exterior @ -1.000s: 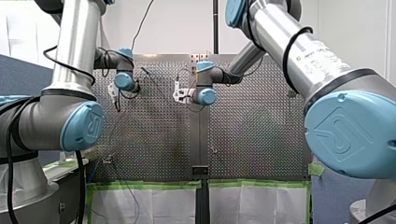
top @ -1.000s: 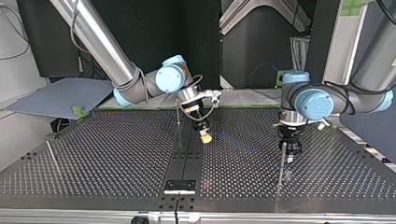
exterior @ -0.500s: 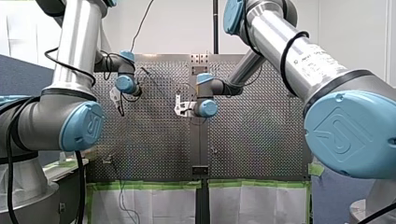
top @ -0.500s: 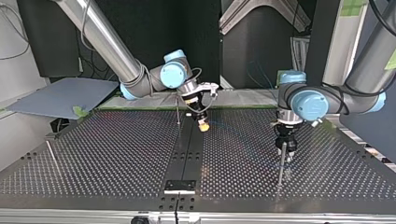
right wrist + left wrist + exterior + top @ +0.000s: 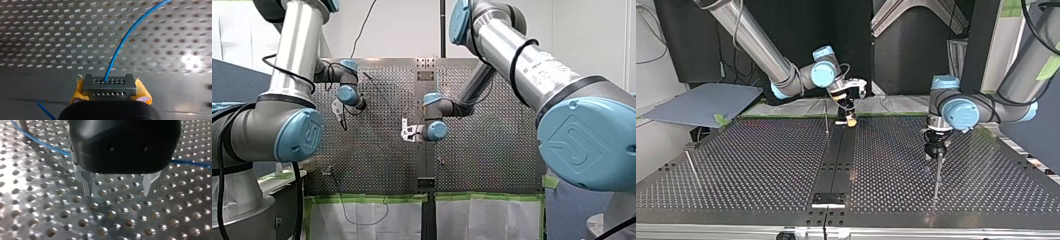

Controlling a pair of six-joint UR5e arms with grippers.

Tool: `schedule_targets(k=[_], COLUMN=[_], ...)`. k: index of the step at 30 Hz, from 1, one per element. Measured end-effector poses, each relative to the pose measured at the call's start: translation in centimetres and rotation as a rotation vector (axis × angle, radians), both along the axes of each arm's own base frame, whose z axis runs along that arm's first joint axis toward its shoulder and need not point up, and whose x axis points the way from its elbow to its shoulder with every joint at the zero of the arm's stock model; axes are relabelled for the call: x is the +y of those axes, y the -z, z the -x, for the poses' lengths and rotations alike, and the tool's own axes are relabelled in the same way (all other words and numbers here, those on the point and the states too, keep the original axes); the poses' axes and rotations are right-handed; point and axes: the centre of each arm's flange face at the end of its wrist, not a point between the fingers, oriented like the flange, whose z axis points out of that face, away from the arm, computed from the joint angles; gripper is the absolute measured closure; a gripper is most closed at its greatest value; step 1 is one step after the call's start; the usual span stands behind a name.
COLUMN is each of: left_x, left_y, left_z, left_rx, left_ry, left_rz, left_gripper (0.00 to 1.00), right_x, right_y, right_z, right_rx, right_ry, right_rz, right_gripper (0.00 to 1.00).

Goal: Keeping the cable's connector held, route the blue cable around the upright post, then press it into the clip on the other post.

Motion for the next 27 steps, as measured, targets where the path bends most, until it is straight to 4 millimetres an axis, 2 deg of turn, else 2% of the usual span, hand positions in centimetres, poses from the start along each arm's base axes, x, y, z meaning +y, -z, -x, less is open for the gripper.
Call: schedule_targets(k=[7, 27], left_x=[-0.2, -0.3], left_y=[0.3, 0.3], left_z=[0.0, 0.0], left_rx=[0.005, 0.004], left_ry=[0.004, 0.005], left_rz=[0.003, 0.005], left_gripper=[0.0, 0.0], right_x=[0.6, 1.9], right_y=[5.4, 18.5], right_z=[0.9, 2.9], right_rx=[0.057, 0.141], right_ry=[0.027, 0.073], right_rz=[-0.042, -0.114], right_gripper=[1.0, 1.0])
